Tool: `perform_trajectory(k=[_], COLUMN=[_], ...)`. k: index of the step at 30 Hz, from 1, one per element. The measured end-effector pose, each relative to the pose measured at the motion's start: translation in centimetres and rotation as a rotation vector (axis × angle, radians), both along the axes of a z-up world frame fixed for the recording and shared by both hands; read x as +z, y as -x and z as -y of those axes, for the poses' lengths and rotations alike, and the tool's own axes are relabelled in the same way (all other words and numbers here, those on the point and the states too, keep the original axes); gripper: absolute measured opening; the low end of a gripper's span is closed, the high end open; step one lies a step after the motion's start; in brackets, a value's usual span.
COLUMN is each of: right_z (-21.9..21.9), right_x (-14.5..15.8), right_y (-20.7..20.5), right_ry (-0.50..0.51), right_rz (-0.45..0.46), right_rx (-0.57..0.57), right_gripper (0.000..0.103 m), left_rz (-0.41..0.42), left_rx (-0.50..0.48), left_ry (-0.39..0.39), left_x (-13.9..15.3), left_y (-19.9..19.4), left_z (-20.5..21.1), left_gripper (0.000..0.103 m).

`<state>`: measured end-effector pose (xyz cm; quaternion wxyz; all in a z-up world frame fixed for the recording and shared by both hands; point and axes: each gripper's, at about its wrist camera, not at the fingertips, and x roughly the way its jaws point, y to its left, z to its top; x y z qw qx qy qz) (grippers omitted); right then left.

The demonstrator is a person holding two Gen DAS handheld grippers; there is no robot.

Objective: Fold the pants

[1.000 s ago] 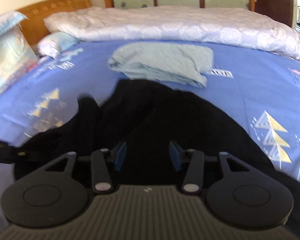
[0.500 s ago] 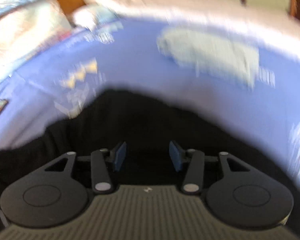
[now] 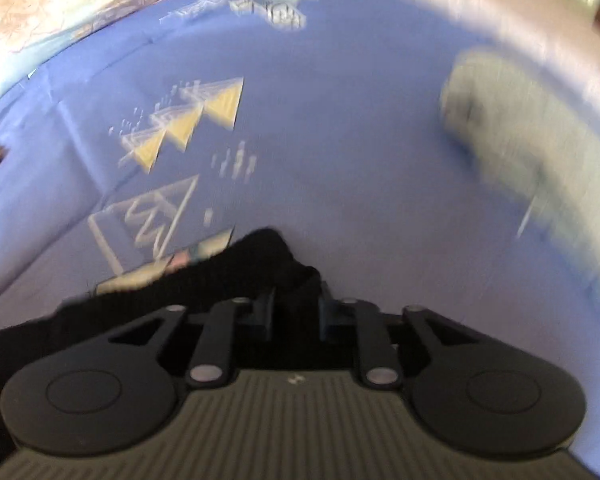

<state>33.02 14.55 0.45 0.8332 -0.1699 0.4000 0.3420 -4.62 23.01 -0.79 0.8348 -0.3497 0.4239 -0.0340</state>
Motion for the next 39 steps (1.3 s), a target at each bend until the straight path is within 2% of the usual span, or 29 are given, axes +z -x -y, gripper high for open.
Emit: perform_trajectory(k=[2, 3, 4, 5, 7, 9, 10, 11, 12, 13, 14, 16, 18, 19, 20, 21, 22, 23, 25, 27, 28, 29, 30, 34, 36, 38, 39], right_z=[0.8, 1.1, 0.9, 0.4, -0.4, 0.5, 1.2, 2.1, 2.8, 3.2, 3.5, 3.2, 3.6, 3.9, 4.1, 4.1, 4.0, 3.5, 2.6, 2.7, 3.0, 3.3, 3.4, 2.3, 2.4, 2.7, 2.2], right_x=[3.3, 4.2, 4.4, 3.6, 1.6, 0.9, 0.6, 0.4, 0.2, 0.0, 0.1, -0.7, -2.2, -2.7, -3.4, -3.6, -3.1, -2.4, -0.3, 2.7, 4.0, 5.0, 4.9, 1.2, 1.3, 2.6, 3.1], right_y=[-1.4, -1.7, -2.4, -3.4, -4.3, -4.4, -4.7, -5.1, -5.3, -5.1, -4.8, -4.1, -4.0, -3.7, -3.1, -2.8, -2.1, -1.5, -0.3, -0.2, 0.2, 0.7, 0.7, 0.9, 2.2, 3.8, 4.9], right_ry=[-0.199, -0.268, -0.282, -0.248, -0.176, -0.207, -0.247, -0.278, -0.284, -0.26, -0.213, -0.111, -0.047, -0.023, -0.005, -0.015, -0.027, -0.018, -0.013, -0.102, -0.144, -0.177, -0.181, -0.009, -0.029, -0.052, -0.058], right_rz=[0.089, 0.156, 0.183, 0.169, 0.123, 0.039, -0.038, -0.119, -0.174, -0.186, -0.166, -0.146, -0.195, -0.217, -0.229, -0.238, -0.238, -0.217, -0.106, -0.016, 0.063, 0.143, 0.174, 0.178, 0.174, 0.189, 0.208], right_rx=[-0.078, -0.104, -0.129, -0.157, -0.173, -0.156, -0.136, -0.102, -0.068, -0.035, -0.002, 0.065, 0.099, 0.105, 0.107, 0.1, 0.068, 0.053, 0.064, 0.035, 0.031, 0.031, 0.031, -0.007, -0.008, 0.007, 0.025], right_gripper=[0.002, 0.002, 0.002, 0.002, 0.002, 0.007, 0.018, 0.047, 0.063, 0.08, 0.081, 0.081, 0.081, 0.075, 0.049, 0.042, 0.024, 0.018, 0.015, 0.014, 0.013, 0.013, 0.013, 0.013, 0.013, 0.013, 0.013], left_rz=[0.01, 0.002, -0.022, -0.019, -0.014, 0.01, 0.025, 0.044, 0.062, 0.068, 0.065, 0.04, 0.022, 0.016, 0.005, -0.013, -0.024, -0.019, -0.008, -0.019, -0.032, -0.049, -0.06, -0.065, -0.066, -0.052, -0.034], left_rx=[0.019, 0.026, 0.037, 0.048, 0.035, 0.009, 0.003, 0.005, 0.022, 0.047, 0.074, 0.094, 0.061, 0.027, -0.005, -0.029, -0.045, -0.046, -0.034, -0.007, -0.003, -0.002, -0.002, -0.013, -0.008, 0.008, 0.02], left_ry=[-0.054, -0.07, -0.08, -0.07, -0.073, -0.044, -0.017, 0.022, 0.065, 0.091, 0.11, 0.144, 0.173, 0.177, 0.167, 0.145, 0.116, 0.091, 0.061, 0.029, 0.018, 0.01, 0.008, -0.007, 0.006, 0.049, 0.072], left_x=[0.3, 0.2, -0.4, -0.7, -0.5, 0.0, 0.1, 0.3, 0.6, 0.7, 0.7, 0.1, -0.3, -0.6, -0.8, -1.0, -1.1, -1.0, -0.5, -0.2, -0.4, -0.7, -0.9, -1.0, -1.0, -1.2, -1.1], left_y=[-0.4, -0.6, -0.8, -0.5, -0.2, 0.6, 1.1, 1.6, 2.1, 2.2, 2.2, 1.7, 0.4, -0.2, -0.8, -1.3, -1.7, -1.7, -1.6, -1.5, -1.8, -2.0, -2.1, -2.0, -2.4, -3.2, -3.2], left_z=[0.3, 0.4, 0.4, 0.4, 0.3, -0.4, -1.0, -1.9, -2.8, -3.5, -4.0, -4.3, -3.3, -2.4, -1.6, -0.8, -0.2, 0.0, -0.2, -0.6, -0.6, -0.6, -0.6, -0.2, -0.1, -0.7, -1.2], left_gripper=[0.009, 0.009, 0.009, 0.011, 0.014, 0.019, 0.022, 0.027, 0.032, 0.049, 0.066, 0.07, 0.066, 0.051, 0.026, 0.014, 0.01, 0.009, 0.009, 0.008, 0.008, 0.008, 0.008, 0.009, 0.015, 0.03, 0.034])
